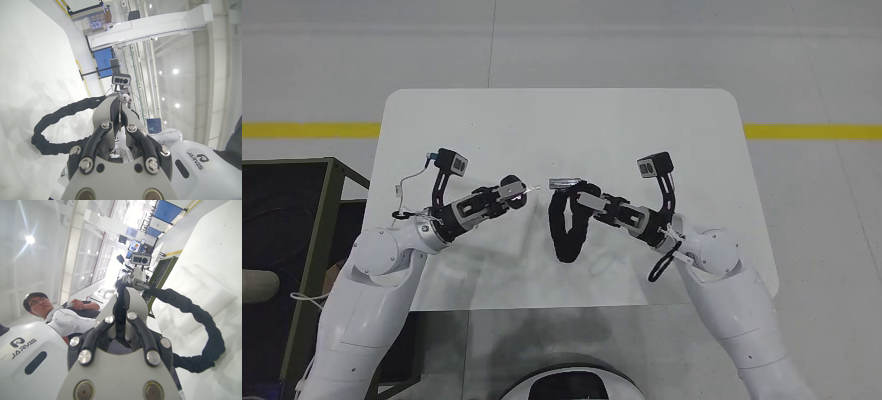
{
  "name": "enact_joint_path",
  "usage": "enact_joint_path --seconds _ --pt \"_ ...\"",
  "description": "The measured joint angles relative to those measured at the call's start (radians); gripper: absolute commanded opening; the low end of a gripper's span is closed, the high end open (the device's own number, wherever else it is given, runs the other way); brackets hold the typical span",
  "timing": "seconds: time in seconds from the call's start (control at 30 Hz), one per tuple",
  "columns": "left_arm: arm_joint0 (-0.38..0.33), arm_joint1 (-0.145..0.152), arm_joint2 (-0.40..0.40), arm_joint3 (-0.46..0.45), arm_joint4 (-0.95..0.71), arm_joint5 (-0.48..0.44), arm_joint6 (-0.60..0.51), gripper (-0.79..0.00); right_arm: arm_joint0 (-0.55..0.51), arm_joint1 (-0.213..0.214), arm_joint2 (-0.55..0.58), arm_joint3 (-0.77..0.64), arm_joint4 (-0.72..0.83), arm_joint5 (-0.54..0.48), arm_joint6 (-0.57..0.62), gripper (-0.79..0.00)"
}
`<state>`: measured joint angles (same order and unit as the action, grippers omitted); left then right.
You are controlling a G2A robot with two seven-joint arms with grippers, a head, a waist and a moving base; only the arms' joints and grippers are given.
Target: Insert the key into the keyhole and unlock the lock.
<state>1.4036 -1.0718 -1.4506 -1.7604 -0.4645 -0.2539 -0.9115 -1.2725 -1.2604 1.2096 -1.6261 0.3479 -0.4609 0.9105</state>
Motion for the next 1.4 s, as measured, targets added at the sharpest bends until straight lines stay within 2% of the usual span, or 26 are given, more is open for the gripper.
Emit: enact_joint_path --seconds 0.23,0.33,0.47,0.57,0.63,0.7,0.8,0.87,0.97,1.07,1.1,1.17,1.2,1.3,1.4 --pt "0.001 0.000 -0.001 0.001 -0.004 0.003 -0.003 -0.785 -0.014 0.003 0.008 -0.023 -0.017 0.008 -0.012 -0.785" --pt "0.009 -0.001 -0.029 -0.004 0.036 -0.016 0.077 -0.785 -0.025 0.008 0.030 -0.051 -0.050 0.021 -0.021 -0.785" --pt "0.015 -0.009 -0.067 -0.012 0.155 -0.167 0.285 -0.785 -0.031 0.013 0.048 -0.066 -0.058 0.033 -0.024 -0.785" --pt "0.026 -0.018 -0.070 -0.014 0.400 -0.337 0.478 -0.785 -0.033 0.015 0.050 -0.074 -0.050 0.041 -0.024 -0.785" --pt "0.029 -0.020 -0.064 -0.013 0.600 -0.391 0.555 -0.785 -0.032 0.015 0.050 -0.075 -0.049 0.041 -0.023 -0.785" --pt "0.029 -0.020 -0.064 -0.013 0.701 -0.373 0.540 -0.785 -0.032 0.015 0.050 -0.075 -0.049 0.040 -0.023 -0.785" --pt "0.027 -0.017 -0.074 -0.019 0.679 -0.362 0.515 -0.785 -0.036 0.015 0.050 -0.079 -0.049 0.043 -0.028 -0.785" --pt "0.021 -0.017 -0.117 -0.052 0.677 -0.361 0.530 -0.785 -0.050 0.016 0.051 -0.092 -0.055 0.056 -0.046 -0.785" --pt "0.020 -0.029 -0.145 -0.051 0.847 -0.315 0.711 -0.785 -0.060 0.017 0.055 -0.110 -0.058 0.070 -0.068 -0.785" --pt "-0.014 -0.040 -0.163 -0.064 1.133 -0.258 1.005 -0.785 -0.066 0.018 0.056 -0.121 -0.054 0.076 -0.077 -0.785" --pt "-0.021 -0.045 -0.160 -0.063 1.236 -0.234 1.140 -0.785 -0.068 0.019 0.056 -0.125 -0.055 0.080 -0.079 -0.785" --pt "-0.029 -0.051 -0.139 -0.038 1.406 -0.182 1.327 -0.785 -0.070 0.019 0.055 -0.130 -0.061 0.086 -0.082 -0.785" --pt "-0.034 -0.055 -0.117 -0.015 1.527 -0.136 1.431 -0.785 -0.072 0.020 0.055 -0.133 -0.063 0.088 -0.086 -0.785" --pt "-0.054 -0.056 -0.068 0.015 1.854 -0.006 1.634 -0.785 -0.076 0.020 0.054 -0.137 -0.064 0.087 -0.094 -0.785" --pt "-0.056 -0.054 -0.036 0.043 2.180 0.155 1.791 -0.785 -0.078 0.021 0.053 -0.139 -0.066 0.087 -0.101 -0.785"
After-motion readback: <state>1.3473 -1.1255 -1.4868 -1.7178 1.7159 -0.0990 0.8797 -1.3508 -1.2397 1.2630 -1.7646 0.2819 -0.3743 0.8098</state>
